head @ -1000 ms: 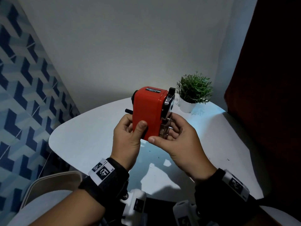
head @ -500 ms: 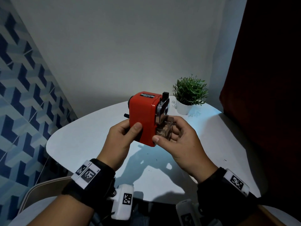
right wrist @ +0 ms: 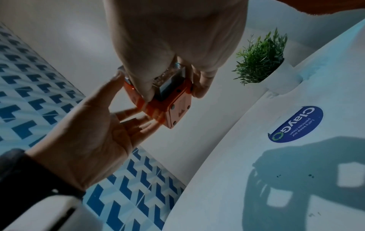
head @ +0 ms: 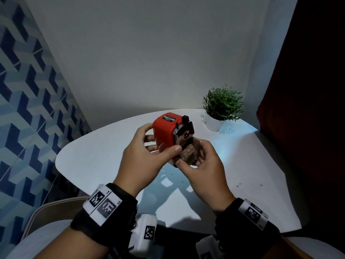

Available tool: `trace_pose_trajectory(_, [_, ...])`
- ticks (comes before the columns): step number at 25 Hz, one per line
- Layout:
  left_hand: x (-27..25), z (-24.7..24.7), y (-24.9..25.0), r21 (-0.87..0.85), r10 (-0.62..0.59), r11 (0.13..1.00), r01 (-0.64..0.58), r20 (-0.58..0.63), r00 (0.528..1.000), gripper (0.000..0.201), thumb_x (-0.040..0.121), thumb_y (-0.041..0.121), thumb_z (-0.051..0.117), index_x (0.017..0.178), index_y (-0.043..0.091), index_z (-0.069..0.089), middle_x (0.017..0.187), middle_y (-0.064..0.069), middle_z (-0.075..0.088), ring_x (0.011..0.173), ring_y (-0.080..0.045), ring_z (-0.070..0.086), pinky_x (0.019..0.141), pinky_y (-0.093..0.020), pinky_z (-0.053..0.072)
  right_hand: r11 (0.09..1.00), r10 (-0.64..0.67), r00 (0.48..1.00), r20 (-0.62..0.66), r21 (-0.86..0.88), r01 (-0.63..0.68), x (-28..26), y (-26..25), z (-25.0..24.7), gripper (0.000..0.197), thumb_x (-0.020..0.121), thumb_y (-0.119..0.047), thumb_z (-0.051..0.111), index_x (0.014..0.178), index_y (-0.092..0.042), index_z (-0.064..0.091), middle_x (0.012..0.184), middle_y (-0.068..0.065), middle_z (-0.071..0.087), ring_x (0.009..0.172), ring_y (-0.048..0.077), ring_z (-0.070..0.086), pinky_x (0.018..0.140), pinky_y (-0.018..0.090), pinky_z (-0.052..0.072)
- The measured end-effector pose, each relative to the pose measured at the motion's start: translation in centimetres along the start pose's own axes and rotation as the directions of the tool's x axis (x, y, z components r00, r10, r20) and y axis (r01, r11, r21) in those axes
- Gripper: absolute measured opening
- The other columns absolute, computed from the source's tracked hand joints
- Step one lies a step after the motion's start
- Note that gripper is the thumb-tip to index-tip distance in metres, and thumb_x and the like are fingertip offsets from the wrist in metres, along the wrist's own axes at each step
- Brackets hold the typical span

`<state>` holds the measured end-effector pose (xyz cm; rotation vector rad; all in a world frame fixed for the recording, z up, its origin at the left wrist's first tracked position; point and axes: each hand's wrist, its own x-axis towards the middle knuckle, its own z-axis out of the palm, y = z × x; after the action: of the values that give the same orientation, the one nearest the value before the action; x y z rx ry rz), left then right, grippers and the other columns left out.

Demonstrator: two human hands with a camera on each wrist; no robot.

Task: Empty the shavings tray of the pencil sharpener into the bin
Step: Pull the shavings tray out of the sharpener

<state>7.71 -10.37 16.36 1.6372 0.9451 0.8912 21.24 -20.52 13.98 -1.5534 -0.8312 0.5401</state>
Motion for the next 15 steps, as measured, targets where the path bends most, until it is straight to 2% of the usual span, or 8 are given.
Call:
trace_pose_trajectory(2, [0.4,-0.1,0.0,0.115,0.021,0.993,-0.019,-0.013,1.000,0.089,0.061,0.065,0.086,0.140,0.043,0.051,0.129,0.010,0.064,0.105,-0.015,0.072,0.092,-0.034,0.059,0.995,-0.018,0.999,0.029,-0.095,0.020,-0.3,0.1,0.2,0.057,0.075,-0.017,0.088,0.124,-0.030,0.063,0.106,-0.013,0.077,0.099,0.005,0.075,0.092,0.031,0.061])
trace_pose_trajectory(4, [0.9,-0.1,-0.2,0.164,0.025,0.986,-0.019,-0.032,0.999,0.087,0.061,0.068,0.082,0.139,0.043,0.054,0.130,0.008,0.061,0.112,-0.019,0.067,0.099,-0.040,0.058,0.986,-0.018,0.998,0.053,-0.167,0.026,-0.4,0.4,0.2,0.057,0.075,-0.020,0.087,0.122,-0.032,0.059,0.108,-0.014,0.075,0.099,0.004,0.074,0.090,0.031,0.061])
trace_pose_trajectory(6, [1.2,0.2,-0.4,0.166,0.010,0.986,-0.001,-0.055,0.998,0.082,0.064,0.060,0.088,0.138,0.039,0.059,0.127,0.005,0.058,0.114,-0.018,0.065,0.101,-0.039,0.056,0.975,0.000,0.998,0.061,-0.222,0.013,-0.4,0.5,0.1,0.053,0.075,-0.025,0.086,0.113,-0.034,0.052,0.106,-0.013,0.074,0.094,0.005,0.073,0.084,0.030,0.060])
trace_pose_trajectory(9, [1.4,0.9,-0.7,0.185,-0.012,0.982,0.027,-0.082,0.997,0.078,0.065,0.050,0.092,0.136,0.034,0.063,0.121,0.002,0.054,0.108,-0.017,0.066,0.093,-0.026,0.053,0.934,-0.016,1.000,0.018,-0.357,0.021,-0.4,0.5,0.2,0.050,0.071,-0.028,0.085,0.106,-0.029,0.050,0.104,-0.012,0.060,0.092,0.004,0.061,0.071,0.010,0.047])
trace_pose_trajectory(10, [1.4,1.3,-0.8,0.196,-0.018,0.980,0.033,-0.080,0.997,0.078,0.065,0.049,0.092,0.136,0.032,0.063,0.120,0.002,0.053,0.105,-0.017,0.067,0.089,-0.022,0.051,0.925,-0.015,1.000,-0.001,-0.379,0.013,-0.4,0.6,0.3,0.050,0.070,-0.026,0.085,0.105,-0.025,0.051,0.101,-0.013,0.055,0.092,0.002,0.058,0.067,0.007,0.045])
trace_pose_trajectory(12, [1.4,1.8,-1.1,0.228,-0.023,0.973,0.037,-0.065,0.998,0.080,0.065,0.048,0.092,0.136,0.031,0.062,0.119,0.002,0.051,0.101,-0.016,0.067,0.087,-0.021,0.050,0.927,0.024,1.000,-0.020,-0.374,-0.030,-0.5,1.0,0.3,0.048,0.069,-0.023,0.085,0.103,-0.020,0.052,0.093,-0.015,0.056,0.091,-0.004,0.058,0.063,0.006,0.045])
trace_pose_trajectory(15, [1.3,2.4,-1.2,0.294,-0.014,0.956,0.028,-0.051,0.999,0.080,0.065,0.046,0.092,0.137,0.031,0.060,0.121,0.003,0.048,0.098,-0.014,0.064,0.089,-0.024,0.050,0.933,0.079,0.996,-0.028,-0.350,-0.084,-0.8,1.8,0.1,0.045,0.070,-0.021,0.084,0.101,-0.018,0.051,0.085,-0.010,0.064,0.071,0.003,0.062,0.058,0.009,0.045])
